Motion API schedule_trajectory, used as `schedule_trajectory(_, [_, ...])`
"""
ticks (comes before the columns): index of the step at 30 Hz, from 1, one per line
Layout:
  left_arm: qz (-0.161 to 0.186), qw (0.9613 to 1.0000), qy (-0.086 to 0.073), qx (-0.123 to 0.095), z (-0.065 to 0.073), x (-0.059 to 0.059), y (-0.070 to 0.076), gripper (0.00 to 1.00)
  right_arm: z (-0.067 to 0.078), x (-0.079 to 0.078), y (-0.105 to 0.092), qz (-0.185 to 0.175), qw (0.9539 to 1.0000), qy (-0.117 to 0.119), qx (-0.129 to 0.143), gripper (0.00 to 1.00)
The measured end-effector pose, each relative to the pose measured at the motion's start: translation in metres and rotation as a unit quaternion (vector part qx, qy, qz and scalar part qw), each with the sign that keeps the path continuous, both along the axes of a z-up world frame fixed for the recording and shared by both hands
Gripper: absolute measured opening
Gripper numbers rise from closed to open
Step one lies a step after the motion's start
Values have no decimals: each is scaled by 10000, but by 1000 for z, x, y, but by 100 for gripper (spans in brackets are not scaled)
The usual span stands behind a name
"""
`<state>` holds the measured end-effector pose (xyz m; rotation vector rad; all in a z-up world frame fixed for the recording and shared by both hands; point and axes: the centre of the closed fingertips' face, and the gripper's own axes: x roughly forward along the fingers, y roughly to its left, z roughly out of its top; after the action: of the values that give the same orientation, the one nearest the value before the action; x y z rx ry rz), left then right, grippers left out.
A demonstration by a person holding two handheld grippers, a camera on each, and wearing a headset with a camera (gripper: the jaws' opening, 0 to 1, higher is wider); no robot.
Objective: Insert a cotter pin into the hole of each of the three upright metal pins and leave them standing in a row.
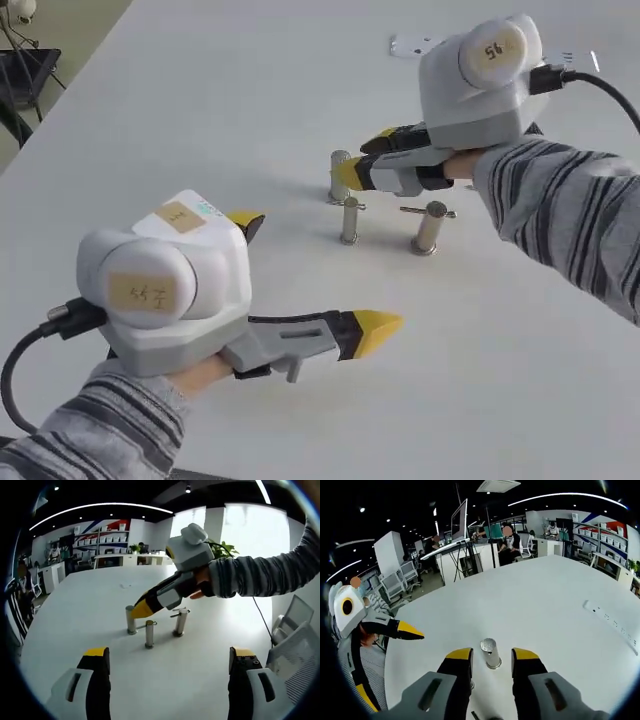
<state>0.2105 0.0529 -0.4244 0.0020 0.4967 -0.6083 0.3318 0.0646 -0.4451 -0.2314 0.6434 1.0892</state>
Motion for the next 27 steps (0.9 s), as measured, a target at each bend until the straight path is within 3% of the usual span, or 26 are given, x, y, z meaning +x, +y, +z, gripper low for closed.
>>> schedule_trajectory(7, [9,10000,14,-17,0,0,1,99,-8,7,8,35,10000,53,-32,21])
schedule_trajectory(14, [-20,10000,68,-35,0,-3,1,97,-9,4,12,63,9999,25,-106,13])
schedule_trajectory(22, [-30,9999,88,-74,1,-3,-1,97,-8,4,14,22,9999,-16,-122,10])
schedule_trajectory(24, [-40,9999,78,-68,1,-3,-2,96,-8,4,13,53,9998,-76,-154,10])
schedule_trajectory(27, [-49,9999,84,-67,1,-3,-2,96,-6,6,12,327,9980,-420,-332,9])
